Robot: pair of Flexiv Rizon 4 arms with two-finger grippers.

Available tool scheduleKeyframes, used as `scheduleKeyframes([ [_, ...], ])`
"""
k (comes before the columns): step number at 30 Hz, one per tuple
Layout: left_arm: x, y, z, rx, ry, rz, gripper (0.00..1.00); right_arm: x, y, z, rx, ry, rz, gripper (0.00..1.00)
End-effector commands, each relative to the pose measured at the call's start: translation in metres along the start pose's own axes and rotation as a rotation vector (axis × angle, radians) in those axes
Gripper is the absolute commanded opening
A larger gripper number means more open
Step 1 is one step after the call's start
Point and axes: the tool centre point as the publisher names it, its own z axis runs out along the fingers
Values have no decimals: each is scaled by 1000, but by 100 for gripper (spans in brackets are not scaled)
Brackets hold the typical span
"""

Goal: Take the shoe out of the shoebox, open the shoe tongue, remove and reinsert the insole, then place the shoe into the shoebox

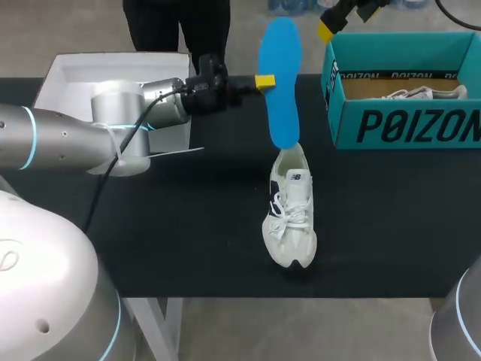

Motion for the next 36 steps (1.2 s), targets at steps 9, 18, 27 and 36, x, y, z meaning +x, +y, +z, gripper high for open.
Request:
scheduleKeyframes([
  [9,-10,-19,-2,2,-42,-59,0,0,1,0,2,1,1,100],
  [18,-8,-19,-1,18,-42,-60,0,0,1,0,2,1,1,100],
  [27,-8,-19,-1,18,-42,-60,0,8,8,-1,17,-48,32,100],
  [36,-8,-19,-1,18,-42,-60,0,46,22,26,-8,-108,93,100],
])
